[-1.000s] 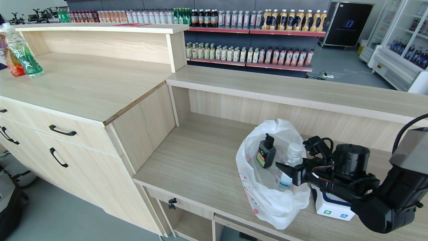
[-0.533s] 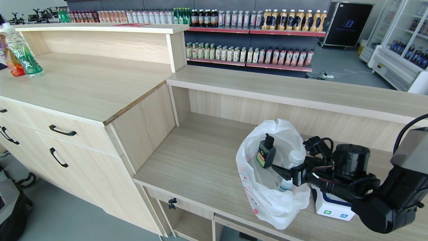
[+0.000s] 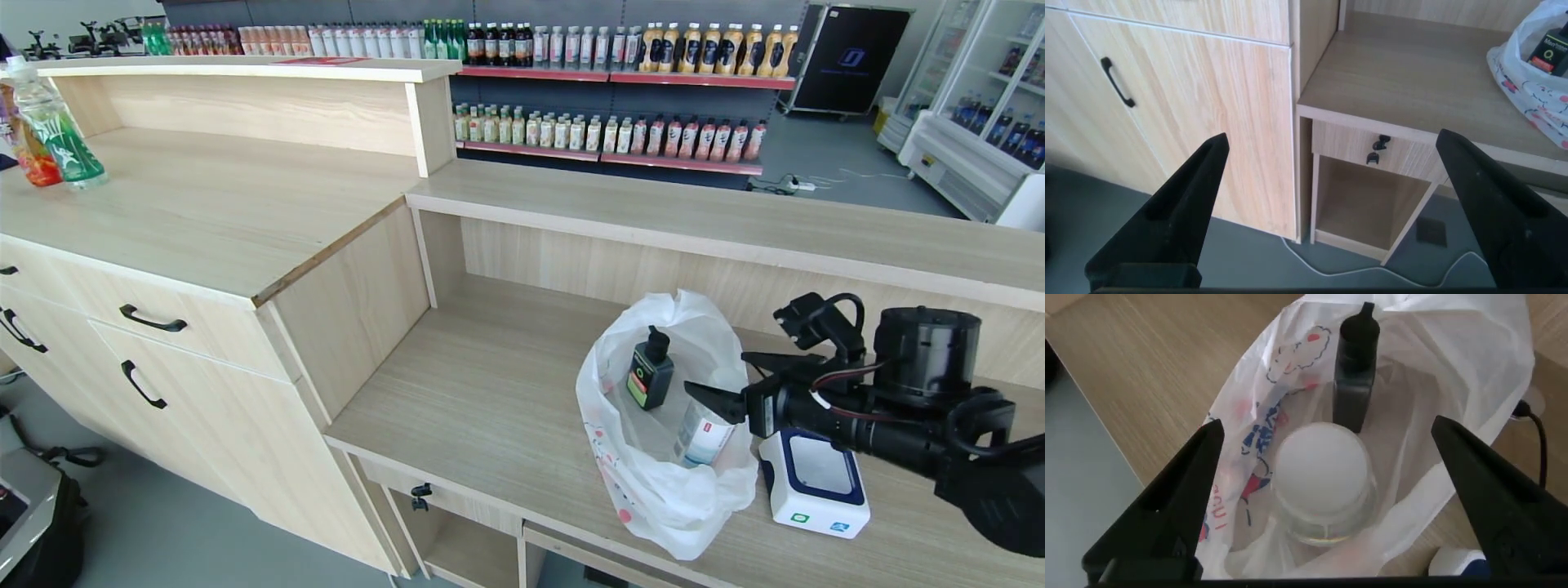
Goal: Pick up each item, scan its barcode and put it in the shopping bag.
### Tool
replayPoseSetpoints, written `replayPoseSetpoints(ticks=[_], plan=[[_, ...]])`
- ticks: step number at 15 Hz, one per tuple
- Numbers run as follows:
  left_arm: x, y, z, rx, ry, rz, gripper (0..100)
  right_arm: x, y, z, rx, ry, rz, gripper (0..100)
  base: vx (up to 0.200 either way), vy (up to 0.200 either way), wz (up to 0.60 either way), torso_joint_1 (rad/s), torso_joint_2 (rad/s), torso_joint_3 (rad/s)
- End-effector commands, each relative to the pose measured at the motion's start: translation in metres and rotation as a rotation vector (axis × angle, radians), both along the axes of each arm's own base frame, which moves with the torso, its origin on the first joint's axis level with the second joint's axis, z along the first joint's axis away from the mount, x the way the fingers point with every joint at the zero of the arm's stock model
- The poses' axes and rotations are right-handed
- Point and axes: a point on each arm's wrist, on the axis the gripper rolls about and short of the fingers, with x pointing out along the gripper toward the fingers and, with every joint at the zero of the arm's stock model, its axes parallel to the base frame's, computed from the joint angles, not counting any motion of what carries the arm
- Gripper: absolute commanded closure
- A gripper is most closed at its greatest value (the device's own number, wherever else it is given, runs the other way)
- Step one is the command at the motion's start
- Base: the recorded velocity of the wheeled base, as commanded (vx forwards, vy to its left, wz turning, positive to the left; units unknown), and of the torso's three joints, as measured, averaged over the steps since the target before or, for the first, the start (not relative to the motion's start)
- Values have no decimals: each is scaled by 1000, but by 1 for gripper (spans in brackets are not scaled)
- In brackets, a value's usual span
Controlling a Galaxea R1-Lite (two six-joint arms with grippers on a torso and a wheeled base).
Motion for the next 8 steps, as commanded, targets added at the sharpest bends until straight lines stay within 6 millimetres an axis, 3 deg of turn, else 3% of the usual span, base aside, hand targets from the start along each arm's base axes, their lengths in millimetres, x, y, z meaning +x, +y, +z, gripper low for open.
replayPoseSetpoints(ticks=[1,3,5,8], plan=[[0,0,0,1,1,0,0,-55,-27,69,-93,-208,-31,0,0,0,0,0,0,0],[0,0,0,0,2,0,0,-88,-42,85,-206,-248,-58,0,0,0,0,0,0,0],[0,0,0,0,2,0,0,-102,-52,100,-276,-321,-103,0,0,0,0,0,0,0],[0,0,0,0,2,0,0,-112,-53,125,-237,-338,-115,0,0,0,-600,-1,5,7]])
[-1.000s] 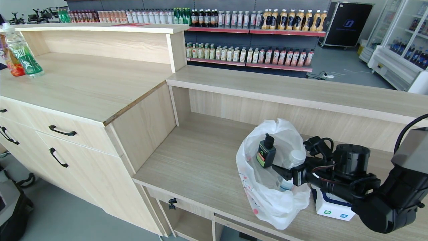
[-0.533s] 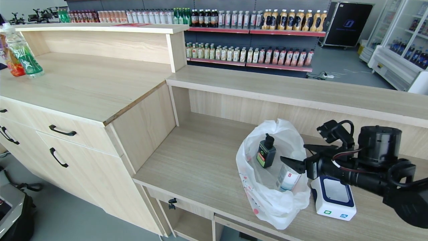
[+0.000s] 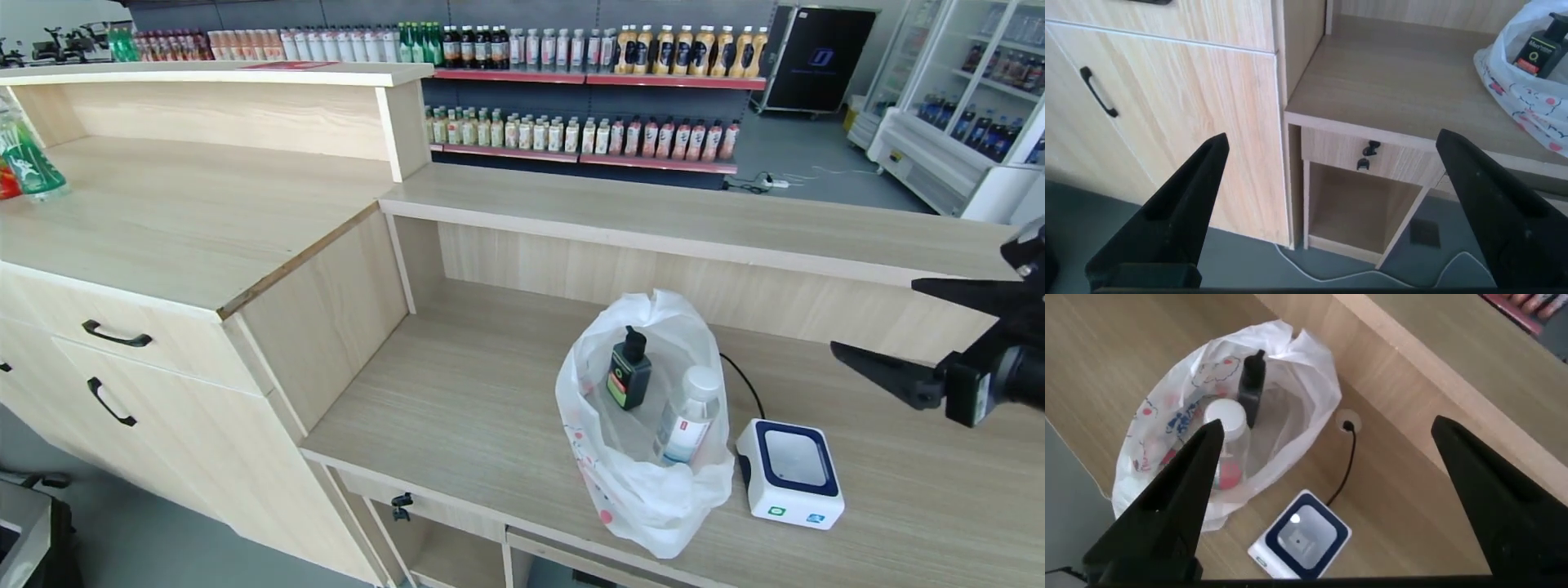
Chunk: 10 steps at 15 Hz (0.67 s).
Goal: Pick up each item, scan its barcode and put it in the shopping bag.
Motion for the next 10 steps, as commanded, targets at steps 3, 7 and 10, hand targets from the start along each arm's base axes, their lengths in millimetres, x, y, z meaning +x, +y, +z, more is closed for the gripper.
replayPoseSetpoints(ticks=[3,7,10], plan=[[0,0,0,0,2,0,0,-25,-5,31,40,-105,-36,0,0,0,-600,9,1,4],[0,0,0,1,1,0,0,-26,-12,33,175,-82,-227,0,0,0,-450,30,-61,-35],[0,0,0,0,2,0,0,-33,-35,13,248,-12,-438,0,0,0,0,28,-70,-32]])
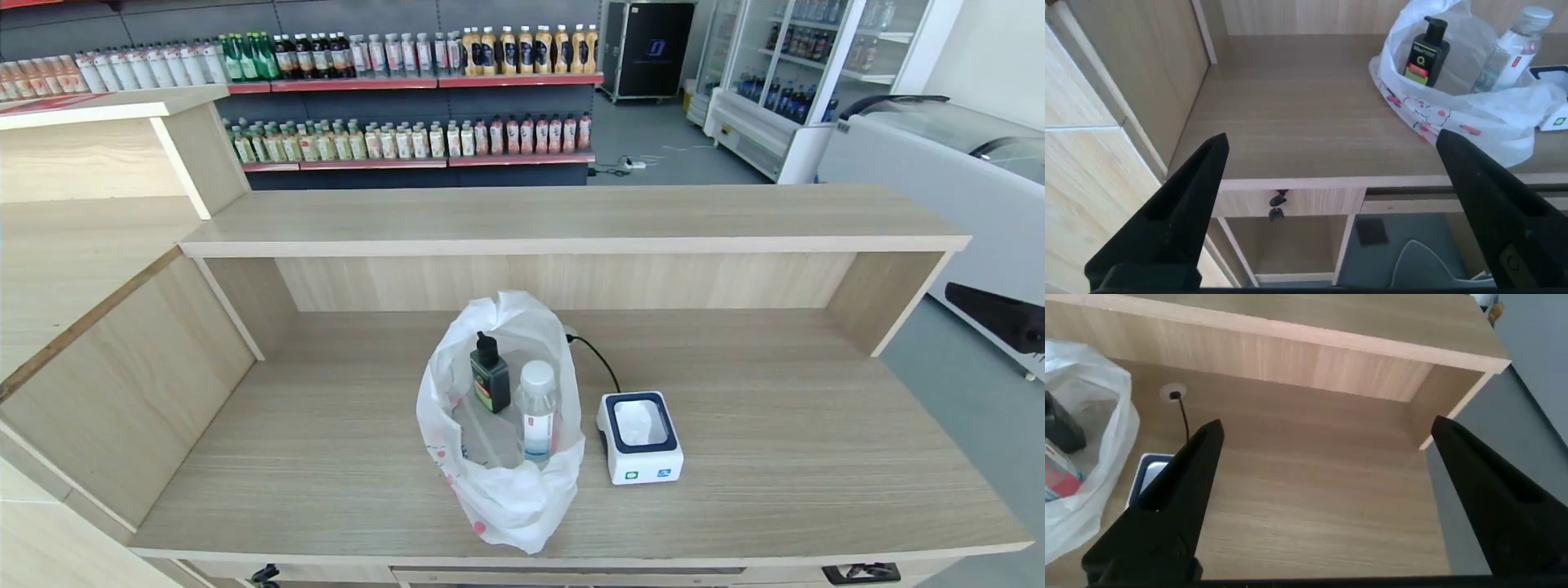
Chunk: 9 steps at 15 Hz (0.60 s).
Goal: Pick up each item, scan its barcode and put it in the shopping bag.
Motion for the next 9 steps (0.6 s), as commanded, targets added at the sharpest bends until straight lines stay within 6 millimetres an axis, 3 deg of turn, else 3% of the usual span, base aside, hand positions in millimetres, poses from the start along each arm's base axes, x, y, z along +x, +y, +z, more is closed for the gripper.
replayPoseSetpoints(ticks=[1,3,6,9], plan=[[0,0,0,0,2,0,0,-9,-13,-21,61,67,-137,0,0,0,0,0,0,0],[0,0,0,0,2,0,0,-33,-11,-47,100,94,-183,0,0,0,0,0,0,0],[0,0,0,0,2,0,0,-108,1,-133,111,103,-147,0,0,0,0,0,0,0],[0,0,0,0,2,0,0,-156,6,-178,200,95,-173,0,0,0,0,0,0,0]])
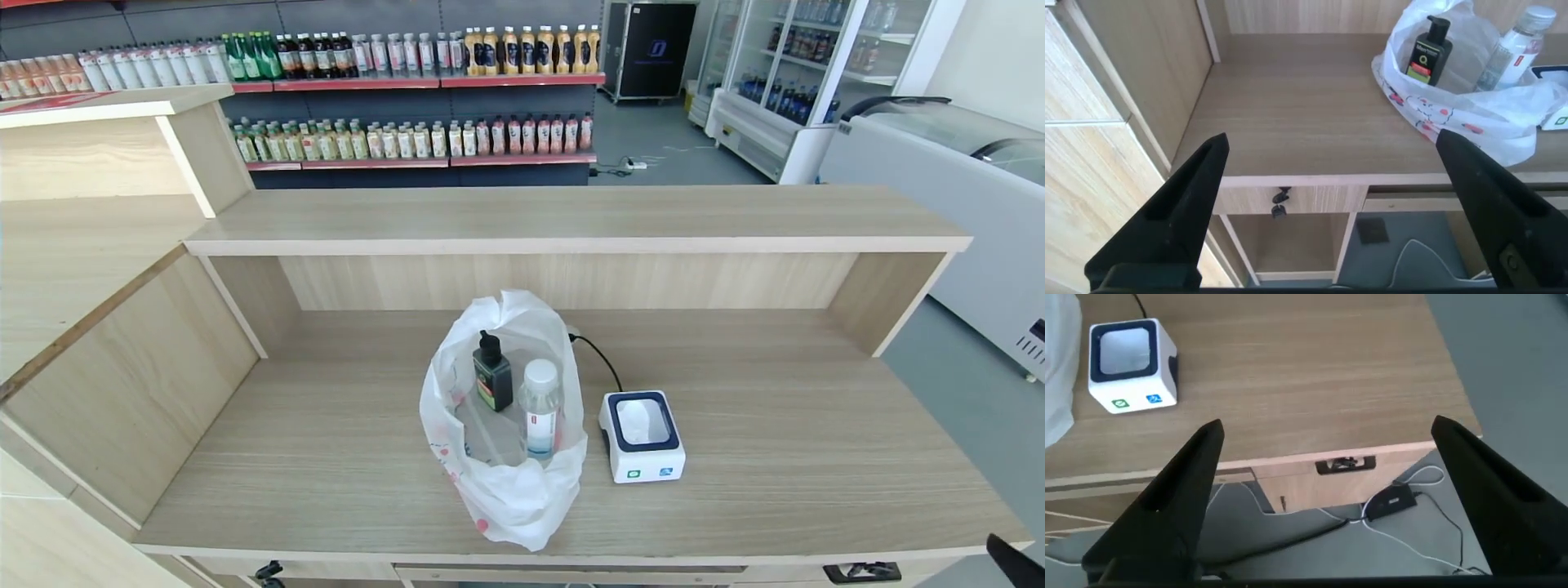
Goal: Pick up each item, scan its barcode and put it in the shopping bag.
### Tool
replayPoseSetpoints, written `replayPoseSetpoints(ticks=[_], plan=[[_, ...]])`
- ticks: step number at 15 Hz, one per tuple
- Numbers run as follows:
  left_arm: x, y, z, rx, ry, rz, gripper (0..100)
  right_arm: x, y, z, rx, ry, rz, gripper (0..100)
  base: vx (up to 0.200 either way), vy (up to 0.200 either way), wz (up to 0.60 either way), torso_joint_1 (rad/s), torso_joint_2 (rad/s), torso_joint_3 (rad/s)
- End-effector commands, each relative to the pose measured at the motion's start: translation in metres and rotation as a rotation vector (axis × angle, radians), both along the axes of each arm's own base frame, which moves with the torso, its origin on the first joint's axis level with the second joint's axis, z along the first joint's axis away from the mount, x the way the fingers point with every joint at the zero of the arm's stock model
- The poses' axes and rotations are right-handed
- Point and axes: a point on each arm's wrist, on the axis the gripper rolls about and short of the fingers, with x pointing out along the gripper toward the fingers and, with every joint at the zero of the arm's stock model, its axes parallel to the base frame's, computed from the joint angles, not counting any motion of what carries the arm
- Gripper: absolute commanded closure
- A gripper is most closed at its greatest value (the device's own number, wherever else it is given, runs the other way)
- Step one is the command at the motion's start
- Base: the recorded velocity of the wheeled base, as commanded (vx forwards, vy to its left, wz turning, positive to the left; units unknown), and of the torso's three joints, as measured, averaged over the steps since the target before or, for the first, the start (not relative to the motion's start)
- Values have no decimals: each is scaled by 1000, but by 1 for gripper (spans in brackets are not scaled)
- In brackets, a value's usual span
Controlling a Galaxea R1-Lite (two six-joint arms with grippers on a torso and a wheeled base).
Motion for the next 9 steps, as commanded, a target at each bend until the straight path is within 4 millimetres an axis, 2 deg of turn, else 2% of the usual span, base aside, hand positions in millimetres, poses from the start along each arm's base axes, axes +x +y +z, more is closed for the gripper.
replayPoseSetpoints(ticks=[1,4,9], plan=[[0,0,0,0,2,0,0,-51,5,-44,70,-181,18,0,0,0,0,0,0,0],[0,0,0,1,1,0,0,-59,4,-47,66,-276,81,0,0,0,0,0,0,0],[0,0,0,0,2,0,0,-59,4,-47,65,-275,81,0,0,0,0,0,0,0]])
